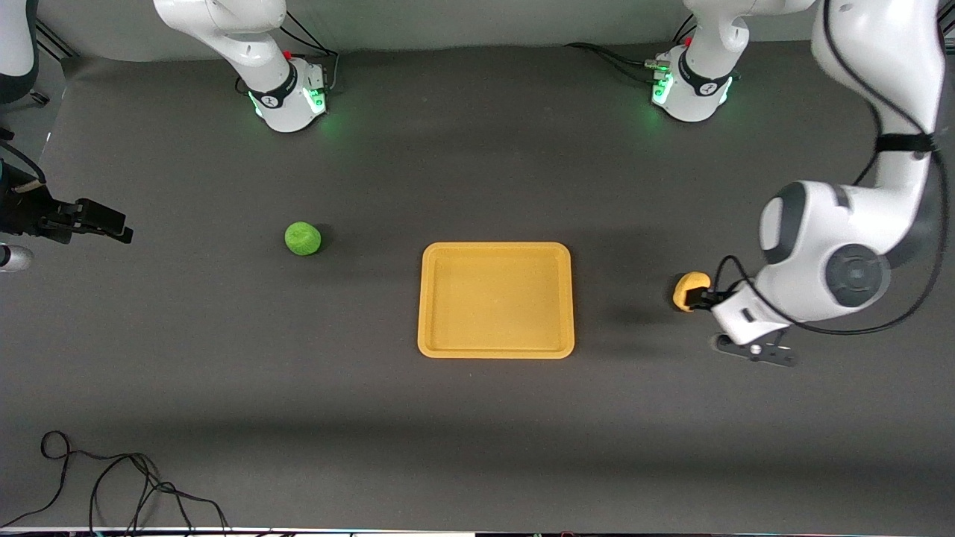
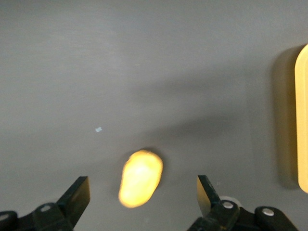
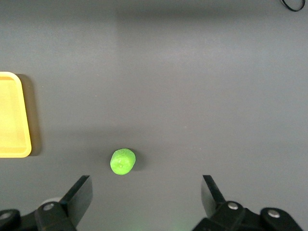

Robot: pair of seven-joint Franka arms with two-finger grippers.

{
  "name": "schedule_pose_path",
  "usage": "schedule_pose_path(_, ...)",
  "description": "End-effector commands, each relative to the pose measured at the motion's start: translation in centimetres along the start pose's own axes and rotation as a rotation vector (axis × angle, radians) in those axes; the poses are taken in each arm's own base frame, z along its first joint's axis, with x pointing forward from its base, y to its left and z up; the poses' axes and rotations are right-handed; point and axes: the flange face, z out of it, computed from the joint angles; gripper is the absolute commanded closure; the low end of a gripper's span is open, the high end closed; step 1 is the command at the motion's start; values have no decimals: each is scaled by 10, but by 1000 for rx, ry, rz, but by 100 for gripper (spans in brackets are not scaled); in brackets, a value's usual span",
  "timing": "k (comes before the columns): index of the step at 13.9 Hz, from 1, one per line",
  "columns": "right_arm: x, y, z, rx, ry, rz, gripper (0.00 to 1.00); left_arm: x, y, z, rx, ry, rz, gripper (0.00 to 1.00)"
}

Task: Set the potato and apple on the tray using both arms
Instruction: 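Reach the left gripper down to the yellow potato and grasp it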

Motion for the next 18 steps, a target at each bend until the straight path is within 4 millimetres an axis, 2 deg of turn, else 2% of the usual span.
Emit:
schedule_pose_path(1, 5, -4, 3, 14, -12, -15, 0, -22, 12, 71, 3, 19, 24, 1)
schedule_pose_path(2, 5, -4, 3, 14, -12, -19, 0, -27, 10, 86, 2, 6, 26, 2)
schedule_pose_path(3, 5, -3, 2, 16, -10, -21, 0, -29, 11, 89, 7, -1, 58, 2)
schedule_pose_path(6, -3, -12, 8, 17, -27, -25, 0, -28, 7, 88, 17, 2, 172, 2)
schedule_pose_path(8, -11, -31, 10, 39, -35, -52, 0, -29, 1, 88, 17, -3, 202, 1)
schedule_pose_path(10, -12, -33, 11, 44, -37, -53, 0, -35, -5, 89, 12, -26, 266, 1)
schedule_pose_path(13, -11, -33, 12, 45, -39, -55, 0, -51, -8, 105, 2, -59, 300, 1)
schedule_pose_path(15, -11, -32, 12, 46, -34, -52, 0, -54, -12, 109, -3, -66, 335, 1)
schedule_pose_path(17, -11, -34, 15, 45, -41, -30, 0, -66, -29, 120, -13, -77, 309, 1)
schedule_pose_path(18, -13, -38, 19, 44, -46, -26, 0, -65, -29, 121, -9, -66, 311, 1)
